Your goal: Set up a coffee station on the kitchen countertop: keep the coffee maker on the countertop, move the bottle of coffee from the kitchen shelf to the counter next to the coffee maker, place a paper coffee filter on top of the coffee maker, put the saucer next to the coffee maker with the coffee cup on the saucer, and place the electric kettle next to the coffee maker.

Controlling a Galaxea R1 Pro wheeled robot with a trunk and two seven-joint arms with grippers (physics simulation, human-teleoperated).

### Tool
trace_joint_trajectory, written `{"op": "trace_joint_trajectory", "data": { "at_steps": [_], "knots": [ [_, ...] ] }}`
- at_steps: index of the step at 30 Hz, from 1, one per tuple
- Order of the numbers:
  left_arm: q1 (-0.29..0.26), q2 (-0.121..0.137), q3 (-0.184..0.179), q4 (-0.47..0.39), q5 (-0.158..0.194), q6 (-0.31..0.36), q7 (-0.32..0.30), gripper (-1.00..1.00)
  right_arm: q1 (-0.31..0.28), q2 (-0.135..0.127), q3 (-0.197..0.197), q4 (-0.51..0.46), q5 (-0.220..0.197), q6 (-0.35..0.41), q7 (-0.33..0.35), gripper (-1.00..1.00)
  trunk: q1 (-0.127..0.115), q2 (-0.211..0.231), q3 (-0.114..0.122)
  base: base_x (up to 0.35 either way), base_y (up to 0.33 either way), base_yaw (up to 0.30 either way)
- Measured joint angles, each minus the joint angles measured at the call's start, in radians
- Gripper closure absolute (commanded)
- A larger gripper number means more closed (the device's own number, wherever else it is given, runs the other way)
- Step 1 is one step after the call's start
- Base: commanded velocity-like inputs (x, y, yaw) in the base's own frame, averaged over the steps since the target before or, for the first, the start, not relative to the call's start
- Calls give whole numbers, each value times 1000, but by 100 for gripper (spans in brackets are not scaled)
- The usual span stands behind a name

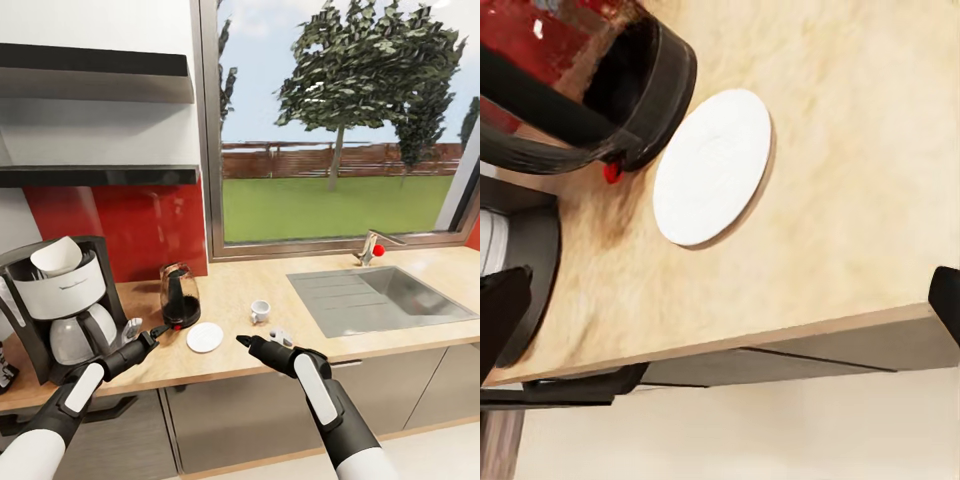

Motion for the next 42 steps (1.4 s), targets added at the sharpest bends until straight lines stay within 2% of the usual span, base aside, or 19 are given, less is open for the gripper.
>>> {"op": "trace_joint_trajectory", "data": {
  "at_steps": [10,17,20,24,28,32,35,42],
  "knots": [
    [1,-3,-1,26,0,-1,-1,-100,0,0,0,35,0,0,1,-100,0,0,0,163,0,0],
    [2,-40,-2,111,-2,-14,1,-100,0,8,4,59,0,0,4,-100,0,0,0,19,0,0],
    [2,-57,-1,119,-2,-16,2,-100,0,12,52,58,-2,-1,4,-100,0,0,0,0,0,0],
    [3,-79,-1,121,-2,-32,33,-100,0,23,69,58,-7,-1,4,-100,0,0,0,0,0,0],
    [6,-85,-1,121,-1,-59,57,-100,0,33,70,62,-47,-1,4,-100,0,0,0,0,0,0],
    [11,-86,-1,117,8,-68,62,-100,0,33,71,82,-156,0,2,-100,0,0,0,0,0,0],
    [12,-85,-1,117,15,-69,63,-100,0,33,71,86,-208,0,1,-100,0,0,0,0,0,0],
    [12,-85,0,107,20,-70,62,-100,0,33,63,130,-242,-1,-1,-100,0,0,0,0,0,0]
  ]
}}
